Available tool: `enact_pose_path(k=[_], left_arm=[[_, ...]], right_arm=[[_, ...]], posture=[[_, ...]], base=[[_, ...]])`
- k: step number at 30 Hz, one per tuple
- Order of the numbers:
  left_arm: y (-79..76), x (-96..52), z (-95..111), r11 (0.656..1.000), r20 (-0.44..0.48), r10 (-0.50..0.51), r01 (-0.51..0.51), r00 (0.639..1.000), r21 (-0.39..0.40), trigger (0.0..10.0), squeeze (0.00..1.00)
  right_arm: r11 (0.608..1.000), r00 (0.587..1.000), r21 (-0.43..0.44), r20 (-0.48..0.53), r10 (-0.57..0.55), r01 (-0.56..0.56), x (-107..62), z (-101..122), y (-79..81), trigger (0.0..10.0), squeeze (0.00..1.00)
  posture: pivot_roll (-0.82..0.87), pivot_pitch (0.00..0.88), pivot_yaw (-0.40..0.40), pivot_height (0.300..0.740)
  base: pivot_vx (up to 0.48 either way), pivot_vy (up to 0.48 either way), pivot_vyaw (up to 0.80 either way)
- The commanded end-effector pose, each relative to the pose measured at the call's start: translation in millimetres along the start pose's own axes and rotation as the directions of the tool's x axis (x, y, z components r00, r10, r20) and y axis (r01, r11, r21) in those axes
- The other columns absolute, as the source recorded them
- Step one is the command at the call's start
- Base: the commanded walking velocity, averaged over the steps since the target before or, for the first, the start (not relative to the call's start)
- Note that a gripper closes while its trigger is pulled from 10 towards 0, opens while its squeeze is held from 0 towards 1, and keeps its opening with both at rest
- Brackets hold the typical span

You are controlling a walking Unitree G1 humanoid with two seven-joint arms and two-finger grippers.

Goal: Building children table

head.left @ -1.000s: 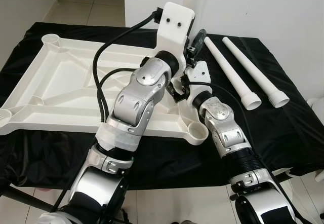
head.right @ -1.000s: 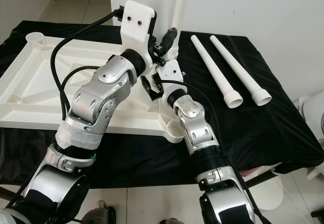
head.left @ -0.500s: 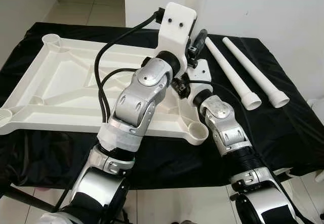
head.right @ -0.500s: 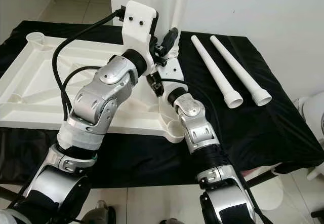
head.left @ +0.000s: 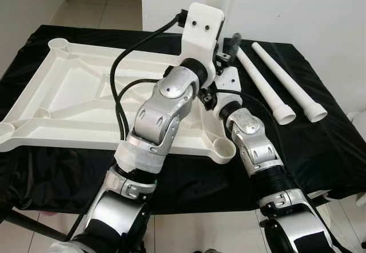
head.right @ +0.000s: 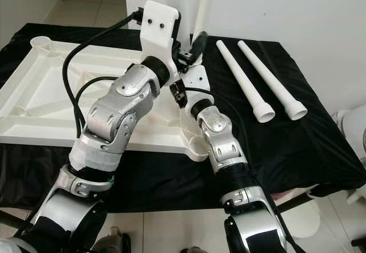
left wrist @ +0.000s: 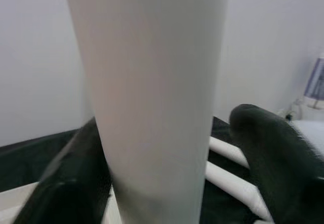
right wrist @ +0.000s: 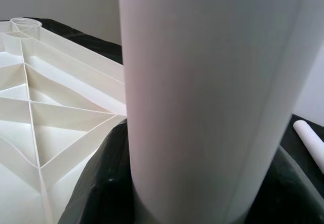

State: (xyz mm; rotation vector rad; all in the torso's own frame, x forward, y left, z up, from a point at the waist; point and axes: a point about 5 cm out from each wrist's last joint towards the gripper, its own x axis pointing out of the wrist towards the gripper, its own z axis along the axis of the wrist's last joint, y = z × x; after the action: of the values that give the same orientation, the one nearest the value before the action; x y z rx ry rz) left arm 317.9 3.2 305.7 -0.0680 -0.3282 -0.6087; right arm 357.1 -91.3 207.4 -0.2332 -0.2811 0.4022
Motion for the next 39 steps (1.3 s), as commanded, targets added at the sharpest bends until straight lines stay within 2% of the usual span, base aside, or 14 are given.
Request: enact_pose_path(k=[1, 2, 8, 9, 11, 13, 14, 19, 28, 32, 35, 39], left_arm=[[-3.3, -1.0, 6, 0.999, 0.030, -0.037, 0.038, 0.999, -0.016, 10.0, 1.00], [-2.9, -0.8, 6, 0.999, 0.031, -0.036, 0.037, 0.999, -0.014, 10.0, 1.00], [0.5, 0.4, 8, 1.000, 0.036, -0.008, 0.009, 0.999, -0.007, 10.0, 1.00], [2.4, 0.4, 9, 1.000, 0.040, -0.002, 0.002, 0.999, -0.014, 10.0, 0.00], [3.7, 0.3, 10, 1.000, 0.043, 0.001, -0.001, 0.999, -0.019, 10.0, 0.00], [10.9, -1.8, 12, 0.999, 0.064, 0.020, -0.018, 0.998, -0.031, 10.0, 0.00], [17.1, -5.9, 14, 0.999, 0.081, 0.026, -0.023, 0.996, -0.036, 10.0, 0.00], [25.3, -15.6, 14, 0.999, 0.098, 0.020, -0.016, 0.995, -0.047, 10.0, 0.00], [30.9, -29.3, 3, 0.999, 0.080, 0.015, -0.013, 0.997, -0.030, 10.0, 0.00], [34.8, -39.8, -15, 0.999, 0.028, 0.020, -0.021, 0.999, 0.030, 10.0, 0.00], [39.5, -50.0, -31, 0.996, -0.012, 0.034, -0.033, 0.999, 0.089, 10.0, 0.00], [40.6, -57.0, -40, 0.992, -0.034, 0.031, -0.027, 0.999, 0.123, 10.0, 0.00]], right_arm=[[1.000, 1.000, 0.003, 0.004, -0.026, 0.026, 1.6, 2, -3.3, 5.9, 0.00], [1.000, 1.000, 0.007, 0.003, -0.028, 0.028, 1.8, 2, -3.3, 10.0, 0.00], [0.998, 0.999, 0.031, -0.001, -0.046, 0.046, 2.8, 1, -3.4, 10.0, 0.00], [0.997, 0.998, 0.054, 0.000, -0.059, 0.059, 3.1, 1, -4.0, 10.0, 0.00], [0.995, 0.998, 0.070, 0.000, -0.067, 0.067, 3.3, 1, -4.4, 10.0, 0.00], [0.984, 0.994, 0.139, -0.005, -0.109, 0.108, 2.9, 0, -8.1, 10.0, 0.00], [0.967, 0.987, 0.199, -0.007, -0.159, 0.157, 0.9, -1, -14.1, 10.0, 0.00], [0.953, 0.978, 0.221, -0.017, -0.208, 0.207, -5.9, -6, -20.7, 10.0, 0.00], [0.947, 0.965, 0.191, -0.015, -0.261, 0.259, -16.0, -11, -24.8, 10.0, 0.00], [0.943, 0.955, 0.160, 0.002, -0.297, 0.293, -25.9, -13, -24.9, 10.0, 0.00], [0.949, 0.959, 0.162, 0.048, -0.280, 0.269, -35.2, -11, -20.9, 10.0, 0.00], [0.954, 0.963, 0.168, 0.063, -0.262, 0.248, -40.3, -10, -17.6, 10.0, 0.00]], posture=[[0.10, 0.050, -0.085, 0.740], [0.10, 0.052, -0.085, 0.740], [0.10, 0.052, -0.083, 0.740], [0.10, 0.052, -0.083, 0.740], [0.10, 0.052, -0.083, 0.740], [0.10, 0.052, -0.083, 0.740], [0.11, 0.053, -0.084, 0.740], [0.10, 0.056, -0.082, 0.740], [0.10, 0.050, -0.080, 0.740], [0.10, 0.047, -0.082, 0.740], [0.10, 0.043, -0.084, 0.740], [0.09, 0.042, -0.086, 0.740]], base=[[0.000, 0.000, 0.00], [0.000, 0.000, 0.00], [0.000, 0.000, 0.00], [0.000, 0.000, 0.00], [0.000, 0.000, 0.00], [0.000, 0.000, 0.00], [0.000, 0.000, 0.00], [0.000, 0.000, 0.00], [0.000, 0.000, 0.00], [0.000, 0.000, 0.00], [0.000, 0.000, 0.00], [0.000, 0.000, 0.00]])
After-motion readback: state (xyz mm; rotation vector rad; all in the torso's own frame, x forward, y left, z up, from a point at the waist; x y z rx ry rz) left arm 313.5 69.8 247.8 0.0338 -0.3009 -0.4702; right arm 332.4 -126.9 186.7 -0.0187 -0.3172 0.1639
